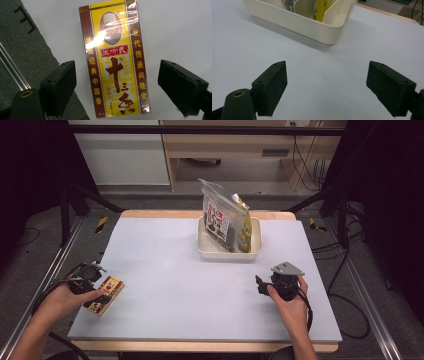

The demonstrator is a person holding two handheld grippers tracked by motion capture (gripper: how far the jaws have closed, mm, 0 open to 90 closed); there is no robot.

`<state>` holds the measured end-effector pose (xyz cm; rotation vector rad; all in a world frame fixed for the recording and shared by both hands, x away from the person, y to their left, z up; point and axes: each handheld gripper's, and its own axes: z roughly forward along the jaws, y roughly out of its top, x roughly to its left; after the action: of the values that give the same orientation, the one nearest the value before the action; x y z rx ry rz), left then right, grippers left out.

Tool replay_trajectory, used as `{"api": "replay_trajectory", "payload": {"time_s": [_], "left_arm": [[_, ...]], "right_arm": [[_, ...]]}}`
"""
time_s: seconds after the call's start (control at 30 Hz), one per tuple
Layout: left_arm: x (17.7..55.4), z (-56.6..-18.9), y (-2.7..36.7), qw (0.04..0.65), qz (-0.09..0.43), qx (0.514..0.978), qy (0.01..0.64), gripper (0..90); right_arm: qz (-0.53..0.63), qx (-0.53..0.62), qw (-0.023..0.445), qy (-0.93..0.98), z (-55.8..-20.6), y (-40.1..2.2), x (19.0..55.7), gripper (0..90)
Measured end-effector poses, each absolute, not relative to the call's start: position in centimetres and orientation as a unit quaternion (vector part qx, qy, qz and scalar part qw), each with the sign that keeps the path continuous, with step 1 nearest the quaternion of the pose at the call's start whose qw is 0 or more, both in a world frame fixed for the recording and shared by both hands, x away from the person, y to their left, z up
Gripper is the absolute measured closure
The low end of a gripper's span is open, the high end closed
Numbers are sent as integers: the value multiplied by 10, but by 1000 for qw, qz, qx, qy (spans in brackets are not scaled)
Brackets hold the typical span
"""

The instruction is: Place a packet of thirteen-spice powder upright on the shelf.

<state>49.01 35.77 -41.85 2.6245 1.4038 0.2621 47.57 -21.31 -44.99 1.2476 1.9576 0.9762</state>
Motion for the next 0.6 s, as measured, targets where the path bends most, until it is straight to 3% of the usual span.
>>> {"api": "replay_trajectory", "payload": {"time_s": [0.33,0.6], "left_arm": [[490,-432,359,56,77,877,470,157],[488,-443,359,34,69,884,462,214]], "right_arm": [[368,473,302,741,-451,-212,476,167],[368,472,300,742,-451,-211,476,166]]}}
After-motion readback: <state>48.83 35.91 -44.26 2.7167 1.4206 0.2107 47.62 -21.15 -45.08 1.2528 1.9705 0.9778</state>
